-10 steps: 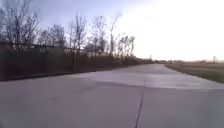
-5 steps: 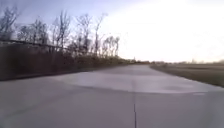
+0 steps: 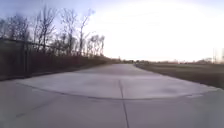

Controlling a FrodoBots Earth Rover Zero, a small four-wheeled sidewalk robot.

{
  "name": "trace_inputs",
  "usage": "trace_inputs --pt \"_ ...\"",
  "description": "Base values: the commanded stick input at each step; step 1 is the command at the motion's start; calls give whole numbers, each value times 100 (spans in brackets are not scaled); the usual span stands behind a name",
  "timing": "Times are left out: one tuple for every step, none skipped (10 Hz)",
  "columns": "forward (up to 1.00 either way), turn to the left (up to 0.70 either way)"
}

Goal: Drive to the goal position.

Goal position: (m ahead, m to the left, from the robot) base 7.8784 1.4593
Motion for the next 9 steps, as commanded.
trace_inputs --pt "100 1" --pt "100 1" --pt "100 1" --pt "100 1" --pt "100 1" --pt "100 1" --pt "100 1" --pt "100 1" --pt "100 -1"
